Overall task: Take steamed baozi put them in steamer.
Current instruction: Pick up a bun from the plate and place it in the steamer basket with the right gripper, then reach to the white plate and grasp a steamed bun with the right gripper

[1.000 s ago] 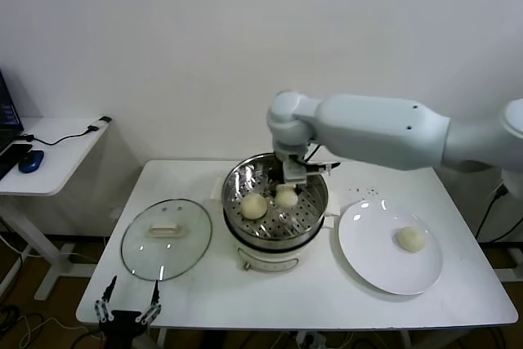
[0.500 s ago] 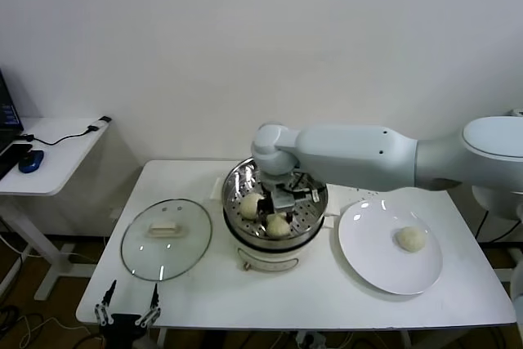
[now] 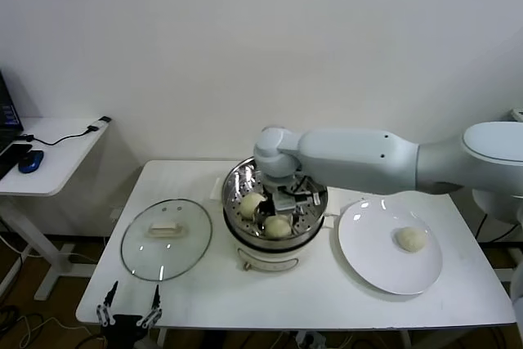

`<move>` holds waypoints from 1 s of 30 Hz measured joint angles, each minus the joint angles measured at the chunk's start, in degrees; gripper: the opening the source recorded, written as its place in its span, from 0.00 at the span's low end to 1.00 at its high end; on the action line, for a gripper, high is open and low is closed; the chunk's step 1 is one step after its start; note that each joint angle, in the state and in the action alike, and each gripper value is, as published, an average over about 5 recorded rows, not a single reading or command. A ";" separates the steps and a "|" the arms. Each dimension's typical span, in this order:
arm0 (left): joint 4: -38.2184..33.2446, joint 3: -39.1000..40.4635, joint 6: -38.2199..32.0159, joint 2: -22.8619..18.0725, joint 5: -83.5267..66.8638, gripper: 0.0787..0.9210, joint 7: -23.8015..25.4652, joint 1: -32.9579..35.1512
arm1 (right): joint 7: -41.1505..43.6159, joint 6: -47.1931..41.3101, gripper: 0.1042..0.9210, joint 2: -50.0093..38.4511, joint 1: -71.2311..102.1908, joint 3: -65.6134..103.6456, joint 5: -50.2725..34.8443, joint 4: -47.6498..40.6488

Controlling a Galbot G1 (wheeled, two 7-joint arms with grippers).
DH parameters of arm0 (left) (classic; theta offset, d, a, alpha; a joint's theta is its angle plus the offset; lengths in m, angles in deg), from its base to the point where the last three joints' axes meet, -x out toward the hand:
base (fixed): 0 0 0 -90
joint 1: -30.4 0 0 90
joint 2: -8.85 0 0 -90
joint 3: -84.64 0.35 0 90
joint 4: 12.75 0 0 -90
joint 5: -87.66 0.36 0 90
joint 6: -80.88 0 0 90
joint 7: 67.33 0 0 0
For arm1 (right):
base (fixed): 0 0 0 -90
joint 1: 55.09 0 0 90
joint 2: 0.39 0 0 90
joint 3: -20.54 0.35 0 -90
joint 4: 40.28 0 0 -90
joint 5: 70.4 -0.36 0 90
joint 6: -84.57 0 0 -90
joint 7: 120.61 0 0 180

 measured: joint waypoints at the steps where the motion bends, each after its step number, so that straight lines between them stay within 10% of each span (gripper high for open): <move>1: -0.02 0.04 0.02 0.03 0.00 0.88 0.00 -0.01 | -0.05 -0.09 0.88 -0.22 -0.28 0.25 -0.07 -0.15; 30: -2.03 0.53 0.80 -0.45 -0.50 0.88 0.01 -0.01 | -4.71 -34.38 0.88 -25.32 -9.97 -8.50 -25.97 -5.43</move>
